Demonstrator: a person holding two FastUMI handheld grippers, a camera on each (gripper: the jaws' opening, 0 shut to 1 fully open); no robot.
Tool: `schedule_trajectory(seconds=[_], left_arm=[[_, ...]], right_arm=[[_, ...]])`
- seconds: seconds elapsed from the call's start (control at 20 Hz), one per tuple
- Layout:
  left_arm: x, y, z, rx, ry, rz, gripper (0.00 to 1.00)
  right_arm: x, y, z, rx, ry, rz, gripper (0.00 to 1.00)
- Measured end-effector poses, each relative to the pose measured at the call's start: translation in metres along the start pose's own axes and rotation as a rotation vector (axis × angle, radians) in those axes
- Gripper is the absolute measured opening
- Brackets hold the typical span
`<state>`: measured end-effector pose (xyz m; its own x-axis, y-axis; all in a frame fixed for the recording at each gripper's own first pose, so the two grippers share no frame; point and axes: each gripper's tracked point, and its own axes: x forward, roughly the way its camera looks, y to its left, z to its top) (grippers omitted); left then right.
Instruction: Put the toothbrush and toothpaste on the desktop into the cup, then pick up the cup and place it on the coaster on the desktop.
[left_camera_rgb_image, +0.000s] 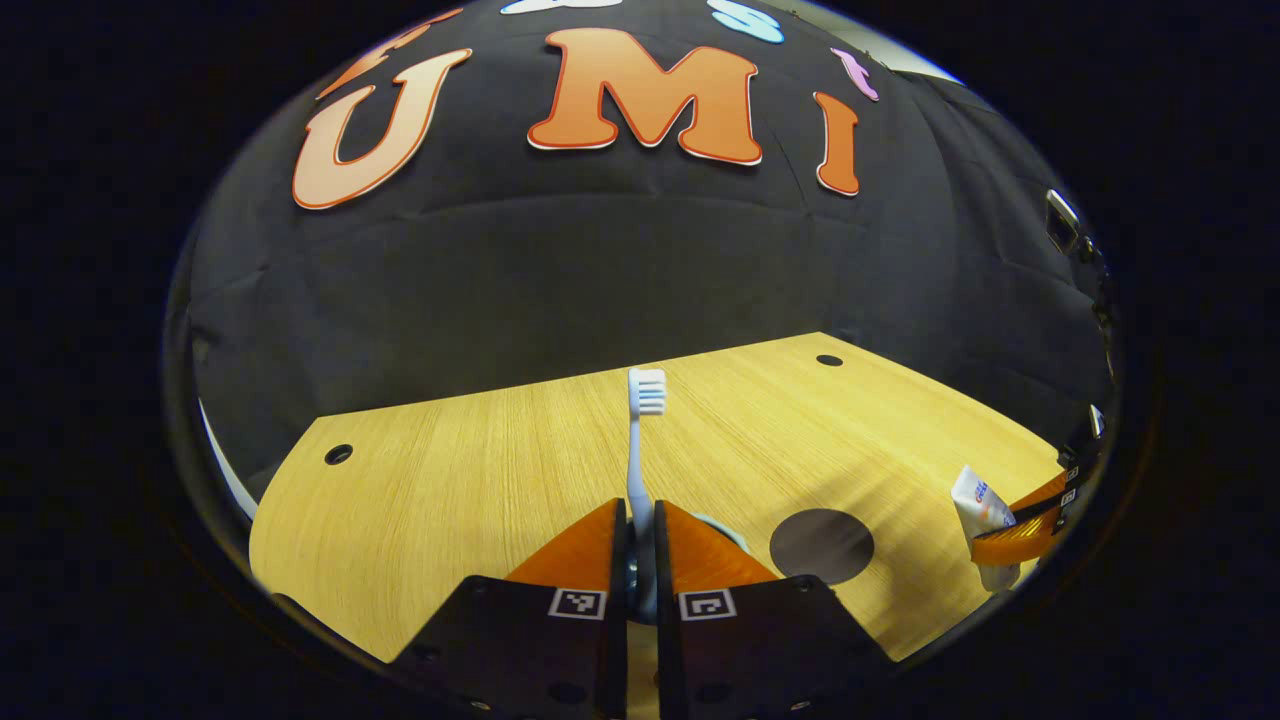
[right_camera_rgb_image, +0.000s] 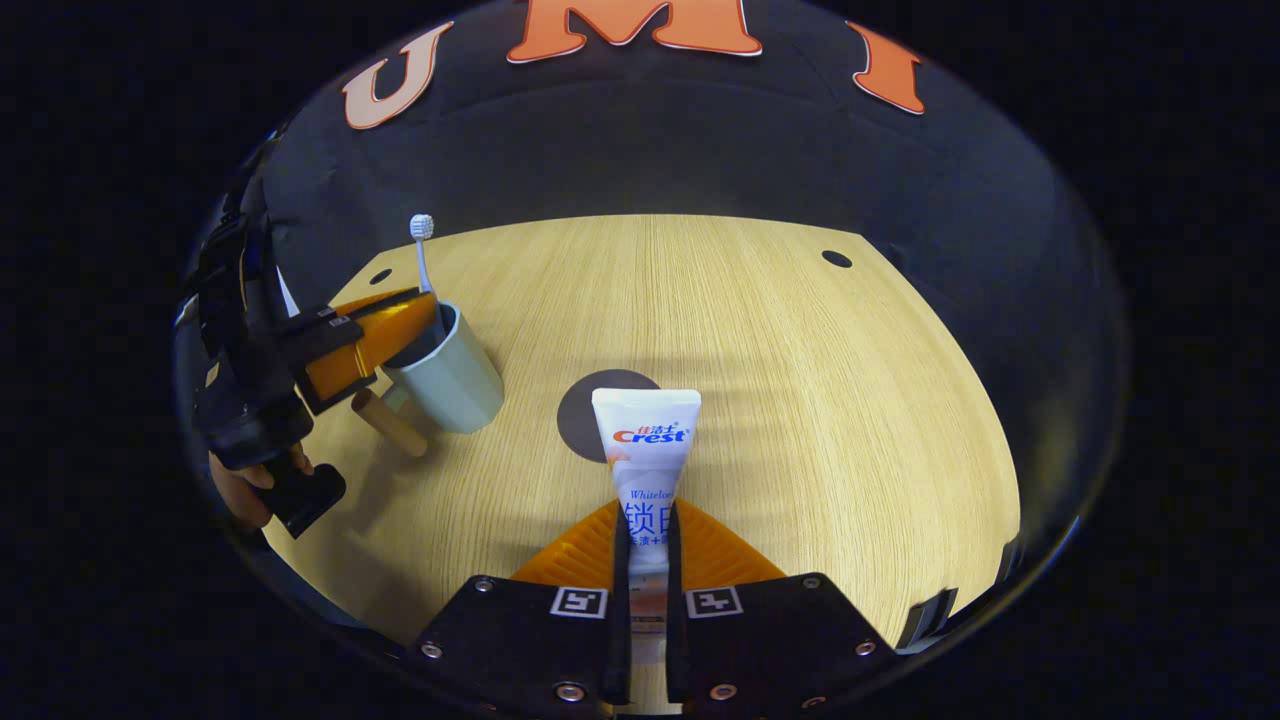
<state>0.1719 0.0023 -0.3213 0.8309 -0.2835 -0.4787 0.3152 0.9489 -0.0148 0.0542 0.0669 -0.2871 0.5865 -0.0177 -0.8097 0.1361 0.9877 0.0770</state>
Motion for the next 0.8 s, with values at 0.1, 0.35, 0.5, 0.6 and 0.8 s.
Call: schedule_trajectory(seconds=[0.1,0.35,0.5,0.6,0.8], left_arm=[[-0.008,-0.001,0.001,0.003,0.000,-0.004,0.29],[-0.036,0.010,0.010,0.010,-0.012,0.026,0.77],[-0.060,0.019,0.017,-0.007,-0.030,0.052,0.82],[-0.076,0.025,0.018,-0.017,-0.034,0.069,0.85],[-0.104,0.042,0.015,-0.044,-0.035,0.119,0.89]], right_arm=[[0.005,0.004,0.013,-0.009,-0.005,0.008,0.14],[-0.005,0.015,0.028,-0.027,-0.040,0.037,0.14],[-0.005,0.025,0.043,-0.038,-0.078,0.069,0.14],[-0.009,0.038,0.058,-0.064,-0.126,0.100,0.14],[-0.017,0.070,0.088,-0.073,-0.214,0.189,0.14]])
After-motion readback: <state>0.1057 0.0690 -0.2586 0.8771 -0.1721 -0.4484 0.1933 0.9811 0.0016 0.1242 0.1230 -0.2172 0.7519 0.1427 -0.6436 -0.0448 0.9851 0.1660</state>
